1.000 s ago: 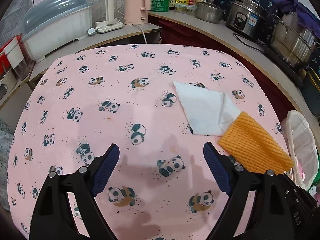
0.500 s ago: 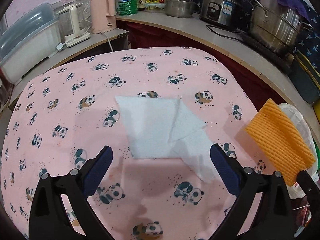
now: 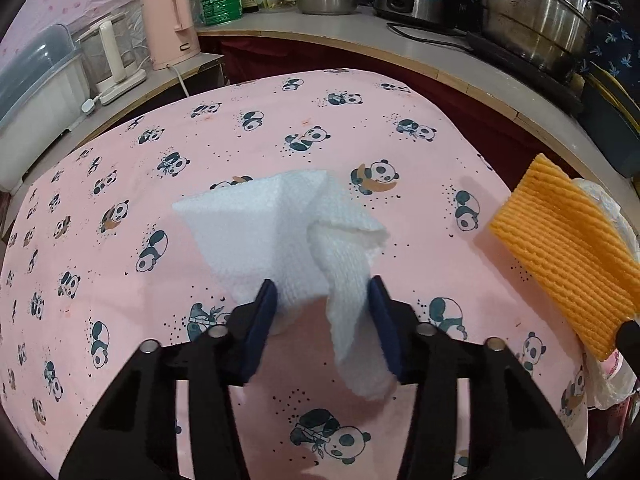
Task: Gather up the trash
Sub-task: 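Grasp the white tissue with the left tool while the right tool holds the mesh sleeve, then carry the white tissue and orange mesh sleeve over the white bin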
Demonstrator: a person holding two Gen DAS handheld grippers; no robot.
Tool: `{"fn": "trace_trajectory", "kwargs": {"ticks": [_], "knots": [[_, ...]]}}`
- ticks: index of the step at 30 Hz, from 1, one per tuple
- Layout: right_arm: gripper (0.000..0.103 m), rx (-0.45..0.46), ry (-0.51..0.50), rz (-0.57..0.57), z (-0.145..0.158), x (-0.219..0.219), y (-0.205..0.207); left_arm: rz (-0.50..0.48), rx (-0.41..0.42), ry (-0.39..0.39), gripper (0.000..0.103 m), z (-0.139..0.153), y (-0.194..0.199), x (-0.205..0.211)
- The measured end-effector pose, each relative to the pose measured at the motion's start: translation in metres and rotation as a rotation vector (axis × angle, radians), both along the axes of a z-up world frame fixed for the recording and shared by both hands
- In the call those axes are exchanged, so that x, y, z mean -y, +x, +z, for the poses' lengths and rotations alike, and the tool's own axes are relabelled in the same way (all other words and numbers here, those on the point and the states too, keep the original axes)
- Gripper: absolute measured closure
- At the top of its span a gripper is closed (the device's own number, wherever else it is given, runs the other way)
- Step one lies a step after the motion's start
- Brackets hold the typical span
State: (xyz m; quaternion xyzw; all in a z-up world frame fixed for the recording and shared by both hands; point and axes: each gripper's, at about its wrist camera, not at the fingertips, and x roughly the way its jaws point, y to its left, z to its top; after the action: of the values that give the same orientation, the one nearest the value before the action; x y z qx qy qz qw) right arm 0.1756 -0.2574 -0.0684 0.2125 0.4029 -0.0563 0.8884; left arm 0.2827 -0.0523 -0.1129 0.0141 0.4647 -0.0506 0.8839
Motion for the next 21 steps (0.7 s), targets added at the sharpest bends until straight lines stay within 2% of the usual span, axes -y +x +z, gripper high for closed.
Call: {"fn": "trace_trajectory", "kwargs": {"ticks": [2, 3, 12, 21], "knots": [[0.097, 0.005, 0.000, 0.001, 0.003, 0.000, -0.002, -0.007, -0.021, -0.028, 0.091, 0.002, -0.003, 0.000], [0.097, 0.009, 0.000, 0.000, 0.004, 0.000, -0.003, -0.010, -0.032, -0.044, 0.093, 0.003, -0.005, -0.001], [0.097, 0.063, -0.011, -0.022, 0.030, 0.011, -0.028, -0.053, 0.002, -0.090, 0.095, 0.038, -0.042, 0.011], [0.097, 0.111, -0.026, -0.092, 0.053, 0.043, -0.065, -0.165, 0.053, -0.118, 0.094, 0.076, -0.086, 0.052]]}}
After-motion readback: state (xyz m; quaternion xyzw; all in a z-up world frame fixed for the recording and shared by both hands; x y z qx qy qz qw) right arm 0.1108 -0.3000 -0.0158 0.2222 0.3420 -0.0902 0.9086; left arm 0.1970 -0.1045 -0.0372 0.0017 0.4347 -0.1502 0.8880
